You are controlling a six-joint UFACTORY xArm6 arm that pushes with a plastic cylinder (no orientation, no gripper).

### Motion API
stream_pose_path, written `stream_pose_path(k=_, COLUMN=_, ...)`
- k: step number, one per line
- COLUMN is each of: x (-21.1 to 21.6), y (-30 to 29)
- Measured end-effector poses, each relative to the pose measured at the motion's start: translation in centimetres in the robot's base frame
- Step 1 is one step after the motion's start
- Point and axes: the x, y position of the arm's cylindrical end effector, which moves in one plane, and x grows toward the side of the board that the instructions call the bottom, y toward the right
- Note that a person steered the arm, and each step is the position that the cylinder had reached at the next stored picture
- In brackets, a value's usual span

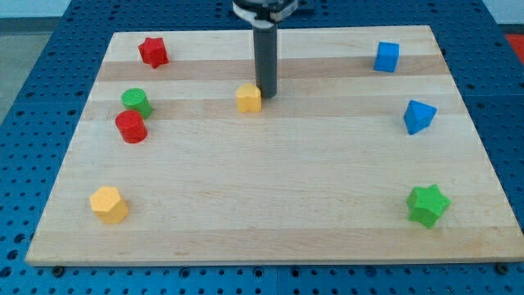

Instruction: Touch the top side of the yellow heart

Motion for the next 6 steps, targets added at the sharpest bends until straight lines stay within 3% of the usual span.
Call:
stream_pose_path(k=1, x=2.9, y=-0.4)
stream_pose_path(k=2, x=2.9, y=-0.4)
stream_pose_path(k=3, x=0.6, y=2.4)
stream_pose_path(k=6, x=-0.5, y=-0.2)
